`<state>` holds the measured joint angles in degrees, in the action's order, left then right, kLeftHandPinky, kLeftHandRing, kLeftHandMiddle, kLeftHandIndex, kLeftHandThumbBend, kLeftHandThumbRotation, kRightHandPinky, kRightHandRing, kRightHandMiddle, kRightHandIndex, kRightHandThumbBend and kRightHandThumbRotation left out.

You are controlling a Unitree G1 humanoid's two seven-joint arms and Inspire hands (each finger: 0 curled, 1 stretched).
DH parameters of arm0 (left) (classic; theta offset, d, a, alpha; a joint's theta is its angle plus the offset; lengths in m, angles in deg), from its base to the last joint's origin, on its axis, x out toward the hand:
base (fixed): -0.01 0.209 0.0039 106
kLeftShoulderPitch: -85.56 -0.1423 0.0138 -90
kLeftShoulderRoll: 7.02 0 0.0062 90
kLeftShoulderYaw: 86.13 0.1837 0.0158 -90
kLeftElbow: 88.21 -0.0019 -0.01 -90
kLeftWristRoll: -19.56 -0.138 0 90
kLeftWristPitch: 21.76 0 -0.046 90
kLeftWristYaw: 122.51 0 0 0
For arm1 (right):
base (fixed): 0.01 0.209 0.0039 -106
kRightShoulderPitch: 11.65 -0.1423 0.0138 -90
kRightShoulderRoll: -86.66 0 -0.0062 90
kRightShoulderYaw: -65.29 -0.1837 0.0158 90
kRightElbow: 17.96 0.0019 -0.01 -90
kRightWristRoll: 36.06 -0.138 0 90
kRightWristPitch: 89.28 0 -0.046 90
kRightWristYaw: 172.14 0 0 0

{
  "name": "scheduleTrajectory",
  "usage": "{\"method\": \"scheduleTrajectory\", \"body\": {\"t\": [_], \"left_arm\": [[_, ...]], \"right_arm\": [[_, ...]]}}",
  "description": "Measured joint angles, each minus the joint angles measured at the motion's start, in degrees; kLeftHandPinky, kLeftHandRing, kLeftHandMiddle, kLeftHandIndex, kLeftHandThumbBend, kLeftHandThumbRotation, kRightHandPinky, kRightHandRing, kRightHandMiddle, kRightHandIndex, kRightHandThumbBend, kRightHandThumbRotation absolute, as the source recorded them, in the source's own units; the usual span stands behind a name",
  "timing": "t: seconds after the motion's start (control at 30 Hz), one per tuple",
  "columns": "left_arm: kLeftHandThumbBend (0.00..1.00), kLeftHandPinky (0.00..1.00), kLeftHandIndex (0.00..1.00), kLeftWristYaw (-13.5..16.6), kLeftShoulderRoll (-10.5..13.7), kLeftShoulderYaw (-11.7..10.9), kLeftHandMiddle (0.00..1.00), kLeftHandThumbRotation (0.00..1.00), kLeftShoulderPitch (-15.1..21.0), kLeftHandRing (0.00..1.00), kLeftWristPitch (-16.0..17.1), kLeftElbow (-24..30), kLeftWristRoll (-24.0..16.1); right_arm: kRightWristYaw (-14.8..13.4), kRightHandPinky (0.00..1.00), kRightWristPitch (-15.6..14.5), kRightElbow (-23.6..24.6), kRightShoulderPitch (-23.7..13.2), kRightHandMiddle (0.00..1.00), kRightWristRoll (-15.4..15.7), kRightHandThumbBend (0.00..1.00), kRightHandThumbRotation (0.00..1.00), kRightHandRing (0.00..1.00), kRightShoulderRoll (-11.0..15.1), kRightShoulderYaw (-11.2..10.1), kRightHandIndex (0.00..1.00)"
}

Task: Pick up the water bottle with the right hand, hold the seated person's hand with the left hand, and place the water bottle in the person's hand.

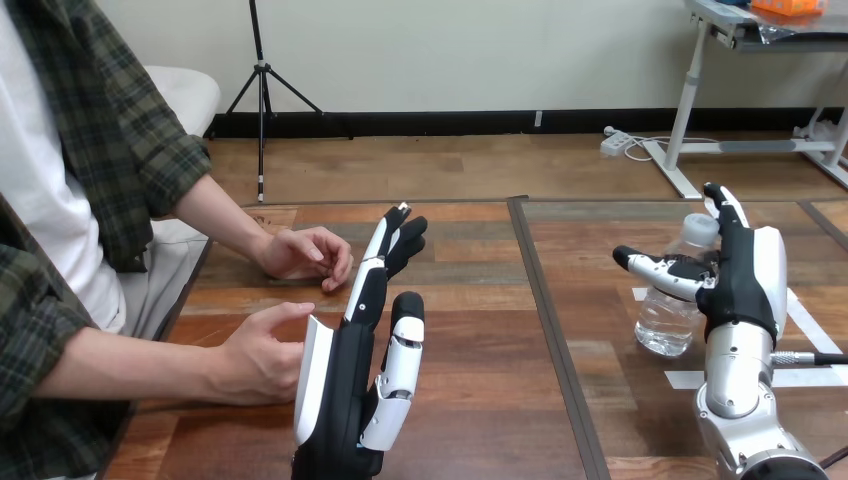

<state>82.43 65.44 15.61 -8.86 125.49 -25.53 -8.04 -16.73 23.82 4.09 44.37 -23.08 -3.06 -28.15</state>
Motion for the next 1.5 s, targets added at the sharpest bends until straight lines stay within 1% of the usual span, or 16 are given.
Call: {"method": "scheduleTrajectory", "body": {"t": [0.33, 0.57, 0.73, 1.0, 1.23, 1.5], "left_arm": [[0.1, 0.87, 0.95, 0.0, 0.0, 0.0, 0.89, 1.0, 0.0, 0.87, 0.0, 0.0, 0.0], [0.11, 0.88, 0.95, -0.2, 0.0, -0.1, 0.9, 1.0, 0.0, 0.88, 0.0, 0.0, 0.1], [0.11, 0.88, 0.95, -0.4, 0.0, 0.0, 0.9, 1.0, 0.0, 0.88, 0.0, 0.0, 0.1], [0.11, 0.89, 0.95, -0.5, 0.0, 0.0, 0.9, 1.0, -0.1, 0.88, 0.0, 0.0, 0.1], [0.11, 0.9, 0.95, -0.5, 0.0, 0.0, 0.9, 1.0, -0.3, 0.88, 0.0, 0.0, 0.1], [0.11, 0.91, 0.95, -0.6, 0.0, 0.0, 0.89, 1.0, -0.5, 0.88, 0.0, 0.0, 0.1]], "right_arm": [[0.0, 0.84, -0.2, 0.1, 0.0, 0.95, 0.9, 0.77, 0.0, 0.95, 0.1, 0.9, 0.93], [0.6, 0.86, -0.2, 0.2, 0.0, 0.97, 1.1, 0.76, 0.0, 0.96, 0.1, 1.2, 0.95], [1.9, 0.88, -0.2, 0.3, 0.0, 0.98, 0.5, 0.75, 0.0, 0.96, 0.1, 1.1, 0.97], [3.7, 0.84, -0.3, 0.3, 0.0, 0.96, -1.4, 0.72, 0.0, 0.92, -0.2, 0.5, 0.96], [3.8, 0.84, -0.6, 0.3, 0.1, 0.95, -1.8, 0.7, 0.0, 0.91, -0.3, 0.4, 0.96], [4.0, 0.86, -1.5, 0.3, 0.1, 0.95, -1.6, 0.68, 0.0, 0.92, -0.3, 0.7, 0.97]]}}
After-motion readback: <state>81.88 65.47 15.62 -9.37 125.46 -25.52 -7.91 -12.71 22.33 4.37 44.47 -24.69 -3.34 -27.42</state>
